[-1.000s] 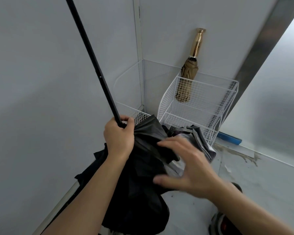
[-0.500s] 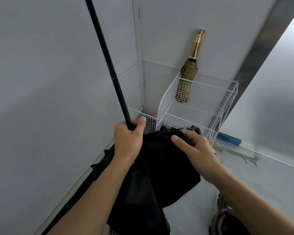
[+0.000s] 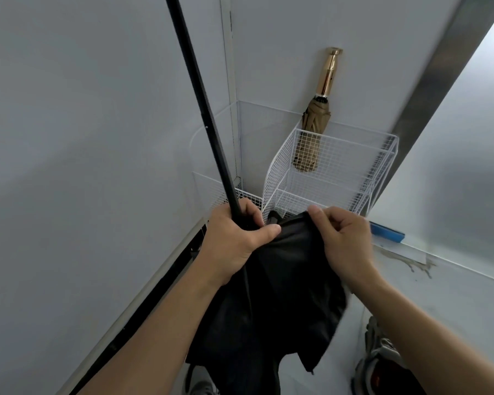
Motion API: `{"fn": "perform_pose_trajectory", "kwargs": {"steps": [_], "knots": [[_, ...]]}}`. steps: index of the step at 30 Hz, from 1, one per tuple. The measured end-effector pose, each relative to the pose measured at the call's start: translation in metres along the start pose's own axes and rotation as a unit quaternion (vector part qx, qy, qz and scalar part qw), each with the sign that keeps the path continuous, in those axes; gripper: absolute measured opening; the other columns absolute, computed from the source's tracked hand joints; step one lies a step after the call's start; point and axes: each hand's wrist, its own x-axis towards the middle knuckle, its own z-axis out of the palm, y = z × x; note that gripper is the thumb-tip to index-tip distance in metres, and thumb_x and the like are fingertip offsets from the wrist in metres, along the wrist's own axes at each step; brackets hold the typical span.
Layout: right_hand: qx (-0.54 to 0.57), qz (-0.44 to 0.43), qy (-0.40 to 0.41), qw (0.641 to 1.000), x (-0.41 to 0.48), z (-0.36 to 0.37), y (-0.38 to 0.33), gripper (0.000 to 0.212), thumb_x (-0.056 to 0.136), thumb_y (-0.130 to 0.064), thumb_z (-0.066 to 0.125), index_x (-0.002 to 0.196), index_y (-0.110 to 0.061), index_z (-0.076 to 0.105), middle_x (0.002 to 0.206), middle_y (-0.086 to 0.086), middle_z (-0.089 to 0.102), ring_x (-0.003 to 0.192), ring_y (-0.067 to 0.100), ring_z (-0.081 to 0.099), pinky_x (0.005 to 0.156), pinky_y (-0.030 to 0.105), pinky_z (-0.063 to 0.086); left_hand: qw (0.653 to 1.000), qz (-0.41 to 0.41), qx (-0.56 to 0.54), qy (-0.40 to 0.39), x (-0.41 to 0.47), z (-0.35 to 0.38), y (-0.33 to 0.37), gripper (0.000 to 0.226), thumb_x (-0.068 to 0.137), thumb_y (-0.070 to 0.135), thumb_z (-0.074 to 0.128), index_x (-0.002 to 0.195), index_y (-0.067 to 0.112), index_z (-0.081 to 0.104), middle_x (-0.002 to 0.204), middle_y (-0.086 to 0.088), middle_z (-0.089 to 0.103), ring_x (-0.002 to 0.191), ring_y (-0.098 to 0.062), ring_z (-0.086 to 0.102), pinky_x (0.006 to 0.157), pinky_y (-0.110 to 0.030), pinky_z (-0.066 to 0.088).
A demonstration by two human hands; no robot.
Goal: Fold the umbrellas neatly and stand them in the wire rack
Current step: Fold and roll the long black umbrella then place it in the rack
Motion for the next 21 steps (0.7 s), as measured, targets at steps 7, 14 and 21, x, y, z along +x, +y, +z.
{"fn": "perform_pose_trajectory", "kwargs": {"steps": [7,14,21], "knots": [[-0.044,-0.199,-0.016,0.979,-0.029,-0.006,-0.020,0.014,0.088,-0.031,0.071,0.098,-0.022,0.071,0.089,-0.012,0.068,0.084,0.003,0.063,0.075,0.023,0.052,0.985,-0.038,-0.006,0.168,0.009,-0.008,-0.007,0.036,0.074,-0.005,0.076,0.057,0.015,0.052,0.056,0.002,0.050,0.051,-0.007,0.045,0.052,-0.016,0.041],[-0.214,-0.017,-0.364,0.906,-0.038,0.023,-0.002,0.065,0.062,-0.045,0.079,0.120,-0.041,0.050,0.112,-0.011,0.066,0.106,0.015,0.062,0.089,0.037,0.051,0.979,-0.034,-0.130,0.153,0.001,0.002,0.007,0.039,0.075,-0.008,0.075,0.058,0.015,0.050,0.052,0.005,0.049,0.051,-0.007,0.048,0.053,-0.018,0.045],[0.009,0.131,-0.462,0.877,-0.011,-0.009,-0.006,0.021,0.057,-0.002,0.067,0.077,0.000,0.059,0.066,0.005,0.061,0.060,0.017,0.061,0.055,0.027,0.049,0.992,0.043,-0.090,-0.083,-0.001,-0.032,0.021,0.023,0.072,0.028,0.074,0.090,0.014,0.072,0.114,-0.002,0.071,0.109,-0.014,0.065,0.091,-0.020,0.048]]}}
